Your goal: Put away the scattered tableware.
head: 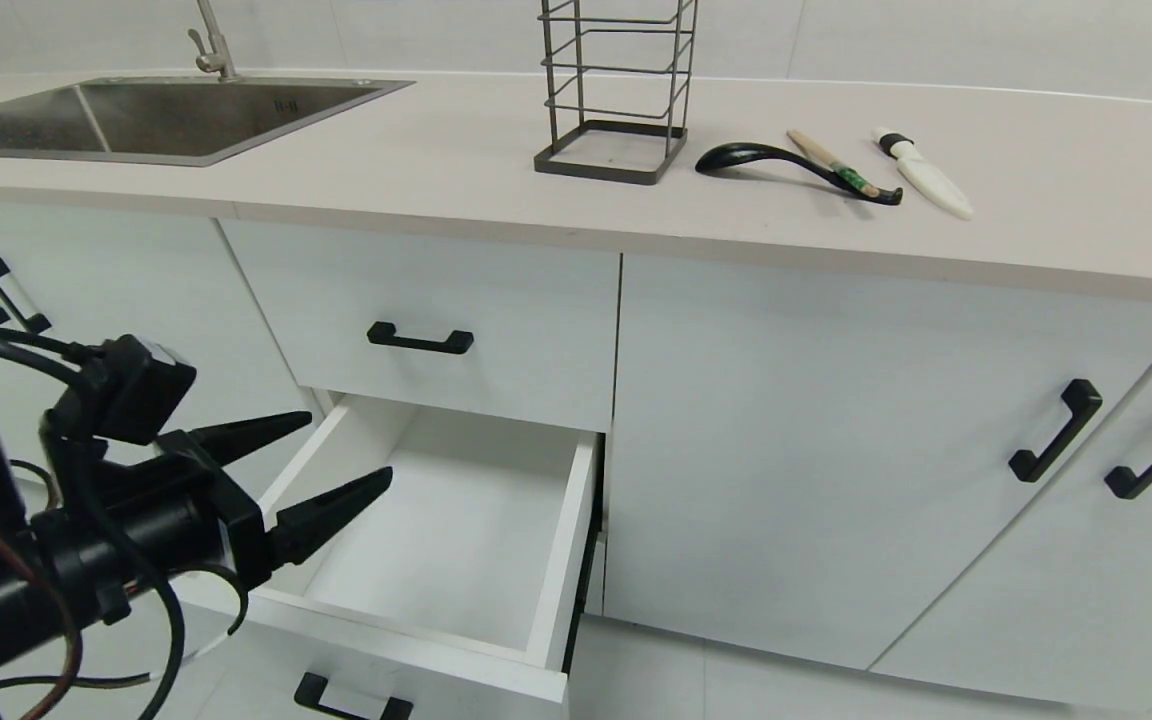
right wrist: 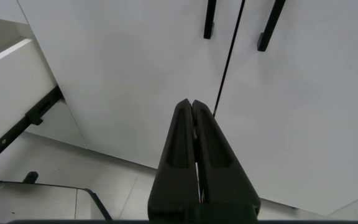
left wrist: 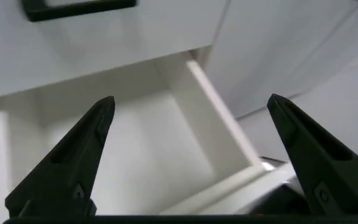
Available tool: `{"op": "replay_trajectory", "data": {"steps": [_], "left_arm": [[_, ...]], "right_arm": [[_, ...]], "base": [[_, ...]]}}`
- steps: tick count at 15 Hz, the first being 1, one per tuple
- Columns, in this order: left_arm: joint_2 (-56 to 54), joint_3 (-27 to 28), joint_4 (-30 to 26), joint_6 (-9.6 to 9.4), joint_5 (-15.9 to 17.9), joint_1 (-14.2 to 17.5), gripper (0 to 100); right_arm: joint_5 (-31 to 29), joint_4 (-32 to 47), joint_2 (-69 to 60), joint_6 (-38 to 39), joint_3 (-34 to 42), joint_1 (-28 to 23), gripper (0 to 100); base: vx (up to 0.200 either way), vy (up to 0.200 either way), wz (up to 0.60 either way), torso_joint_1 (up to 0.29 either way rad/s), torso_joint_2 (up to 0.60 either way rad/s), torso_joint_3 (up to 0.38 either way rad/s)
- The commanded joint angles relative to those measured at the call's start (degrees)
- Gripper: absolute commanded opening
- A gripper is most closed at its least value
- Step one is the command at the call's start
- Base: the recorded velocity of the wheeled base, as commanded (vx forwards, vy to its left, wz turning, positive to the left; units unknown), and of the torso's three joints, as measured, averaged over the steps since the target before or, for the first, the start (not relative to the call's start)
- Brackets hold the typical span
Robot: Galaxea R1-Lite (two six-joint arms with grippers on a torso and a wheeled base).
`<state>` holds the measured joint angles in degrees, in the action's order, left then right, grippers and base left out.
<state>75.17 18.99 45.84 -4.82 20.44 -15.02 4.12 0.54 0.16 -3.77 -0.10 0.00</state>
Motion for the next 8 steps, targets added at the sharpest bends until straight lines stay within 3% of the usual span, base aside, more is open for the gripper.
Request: {"op": "replay_trajectory", "data": {"steps": [1,3,5,8], "left_arm": [[-4.59,-1.06,4.09,-2.04,-1.46,6.93,100],[-12.94,-1.24,7.86,-2.48,-1.64,12.12,100],[-23.66,-3.26,7.34,-1.86,-1.64,13.96,100],[-37.99,-12.84,3.21,-2.22,-1.64,15.46,100]], "right_arm": [[0.01,-0.01,0.02,-0.01,0.01,0.0,0],[0.01,-0.01,0.02,-0.01,0.01,0.0,0],[0.01,-0.01,0.02,-0.01,0.01,0.0,0],[0.1,-0.01,0.02,-0.01,0.01,0.0,0]], "base": [[0.0,0.0,0.0,0.0,0.0,0.0],[0.0,0.0,0.0,0.0,0.0,0.0],[0.0,0.0,0.0,0.0,0.0,0.0],[0.0,0.0,0.0,0.0,0.0,0.0]]}}
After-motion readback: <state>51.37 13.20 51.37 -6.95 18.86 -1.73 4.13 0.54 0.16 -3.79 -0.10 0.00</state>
